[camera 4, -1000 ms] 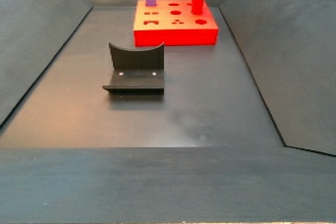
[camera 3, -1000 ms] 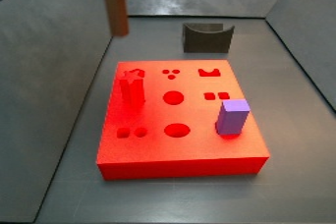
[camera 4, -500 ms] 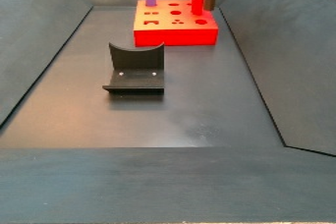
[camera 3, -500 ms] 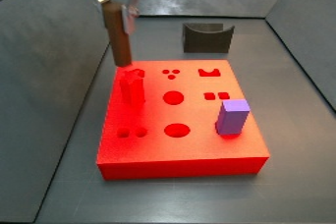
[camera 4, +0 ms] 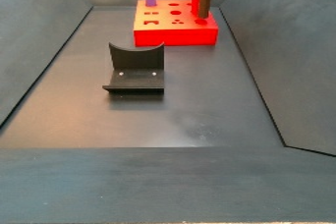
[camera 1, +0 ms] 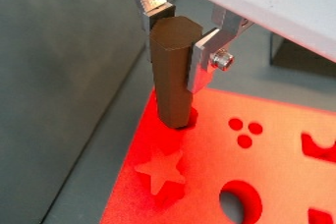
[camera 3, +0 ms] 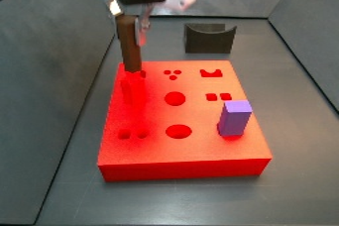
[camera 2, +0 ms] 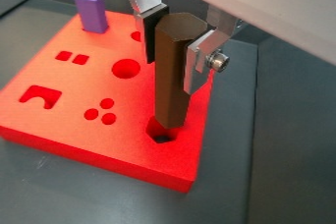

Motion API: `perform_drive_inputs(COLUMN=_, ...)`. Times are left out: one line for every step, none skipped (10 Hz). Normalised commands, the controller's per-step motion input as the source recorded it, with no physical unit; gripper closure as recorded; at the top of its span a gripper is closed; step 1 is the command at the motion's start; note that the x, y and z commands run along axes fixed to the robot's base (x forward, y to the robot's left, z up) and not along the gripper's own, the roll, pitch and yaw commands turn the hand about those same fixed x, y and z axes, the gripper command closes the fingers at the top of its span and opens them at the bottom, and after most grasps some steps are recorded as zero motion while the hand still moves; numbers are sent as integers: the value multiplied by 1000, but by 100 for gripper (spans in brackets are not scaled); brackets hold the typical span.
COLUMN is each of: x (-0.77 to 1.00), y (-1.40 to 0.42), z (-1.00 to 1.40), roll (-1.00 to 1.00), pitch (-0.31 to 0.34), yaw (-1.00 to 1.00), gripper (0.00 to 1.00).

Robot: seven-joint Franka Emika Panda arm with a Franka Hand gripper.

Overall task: Pick up the hexagon object. Move up. Place the hexagon object on the fixture. Regrasp the hexagon object. Move to above the board. Insert the hexagon object.
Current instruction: Insert the hexagon object.

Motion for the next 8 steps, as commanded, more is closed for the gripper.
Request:
perform_drive_inputs(x=114, y=69, z=-197, roll=-80, pitch=0, yaw=-126, gripper=100)
perform_drive_inputs(x=183, y=263, z=-640, roll=0, pitch=90, yaw=-20, gripper=100)
perform_drive_inputs(x=66, y=251, z=-697, roll=0, pitch=77, yaw=0, gripper=100)
perform_drive_inputs(x=189, y=0, z=-354, roll=-36, pitch=6, yaw=0, gripper=100)
perform_drive_inputs(x=337, y=-109, z=-569, roll=-213, pitch=-46, yaw=-440, gripper=100)
perform_drive_inputs(x=331, y=-137, z=-566, roll=-186, pitch=-64, yaw=-454, gripper=100)
perform_drive_inputs(x=189, y=0, z=-323, roll=-143, pitch=-4, yaw=-209, gripper=100)
perform_drive_inputs(x=0, y=0, z=0, roll=0, pitch=0, yaw=0, gripper=100)
